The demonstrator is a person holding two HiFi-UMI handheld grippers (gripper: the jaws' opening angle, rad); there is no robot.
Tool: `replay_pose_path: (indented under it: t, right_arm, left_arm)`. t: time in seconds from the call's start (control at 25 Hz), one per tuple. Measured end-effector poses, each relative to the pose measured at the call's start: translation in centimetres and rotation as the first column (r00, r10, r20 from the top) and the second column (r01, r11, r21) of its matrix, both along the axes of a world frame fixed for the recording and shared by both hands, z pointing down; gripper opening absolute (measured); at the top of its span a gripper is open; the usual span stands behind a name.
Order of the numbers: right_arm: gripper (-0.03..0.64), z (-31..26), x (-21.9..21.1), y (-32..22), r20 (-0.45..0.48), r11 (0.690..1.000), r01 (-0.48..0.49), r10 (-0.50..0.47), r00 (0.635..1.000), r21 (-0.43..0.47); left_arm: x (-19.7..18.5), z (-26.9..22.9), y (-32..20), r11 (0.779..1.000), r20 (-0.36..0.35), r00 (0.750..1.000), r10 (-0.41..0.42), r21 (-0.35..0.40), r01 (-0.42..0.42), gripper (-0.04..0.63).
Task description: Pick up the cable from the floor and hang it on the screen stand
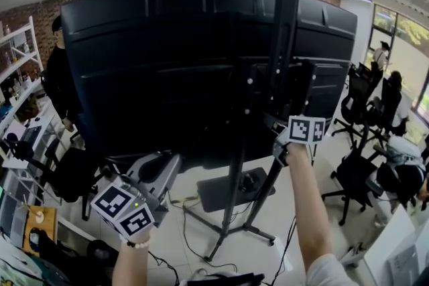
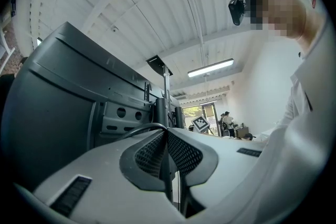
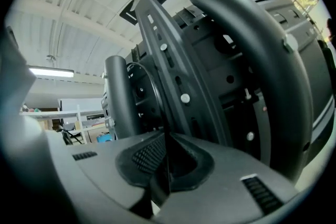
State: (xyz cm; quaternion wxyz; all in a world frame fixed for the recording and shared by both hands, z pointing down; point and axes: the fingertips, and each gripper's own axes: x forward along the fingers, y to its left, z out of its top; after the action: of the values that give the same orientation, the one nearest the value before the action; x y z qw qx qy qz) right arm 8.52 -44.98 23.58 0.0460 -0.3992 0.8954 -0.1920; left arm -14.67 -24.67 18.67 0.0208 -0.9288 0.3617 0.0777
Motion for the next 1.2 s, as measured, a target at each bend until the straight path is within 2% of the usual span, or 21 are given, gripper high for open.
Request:
replay_pose_path:
  t: [0.16,0.32,0.4,0.52,0.68,0.88,0.96,1.08,1.2]
  right_arm:
    - [0.026,1.7,-0.2,1.1,-0.044,1.0,0.021,-0.021,0.999,0.0]
    - [0.026,1.8,-0.6,3.0,-0.109,0.998,0.046,-0.042,0.993,0.039]
    - [0.028,1.9,-0.9,4.2,-0.111,0.996,0.062,-0.056,0.992,0.056]
    - [0.029,1.7,-1.3,5.7,-0.123,0.993,0.077,-0.065,0.99,0.091]
    - [0.034,1.8,-1.5,6.3,-0.091,0.989,0.09,-0.079,0.993,0.117]
    - [0.042,2.3,-1.4,6.0,-0.097,0.989,0.048,-0.034,0.995,0.14]
    - [0.056,2.6,-1.5,6.0,-0.109,0.99,0.029,-0.014,0.994,0.137]
    - [0.146,3.6,-1.3,6.3,-0.124,0.993,0.017,-0.002,0.992,0.121]
    - [0.171,4.1,-0.8,7.5,-0.122,0.993,0.013,0.001,0.992,0.114]
  left_arm:
    - [1.0,2.8,0.0,0.998,0.001,1.0,0.003,-0.057,-0.003,0.017]
    - [2.6,7.1,0.3,0.99,0.005,1.0,0.011,-0.141,-0.01,0.017]
    - [3.4,9.3,0.6,0.983,0.001,1.0,0.015,-0.181,-0.014,0.017]
    - [4.3,11.6,1.1,0.975,-0.03,1.0,0.005,-0.223,-0.011,0.017]
    - [5.1,13.5,1.5,0.971,-0.071,0.997,-0.03,-0.239,0.012,0.018]
    - [6.0,16.4,1.9,0.957,-0.163,0.986,-0.046,-0.29,-0.003,0.02]
    - [6.7,18.1,2.3,0.948,-0.138,0.99,-0.04,-0.319,-0.007,0.018]
    - [8.2,20.1,3.4,0.939,-0.064,0.998,-0.017,-0.343,-0.006,0.018]
    - [9.3,21.3,4.5,0.935,-0.028,1.0,0.0,-0.354,-0.01,0.02]
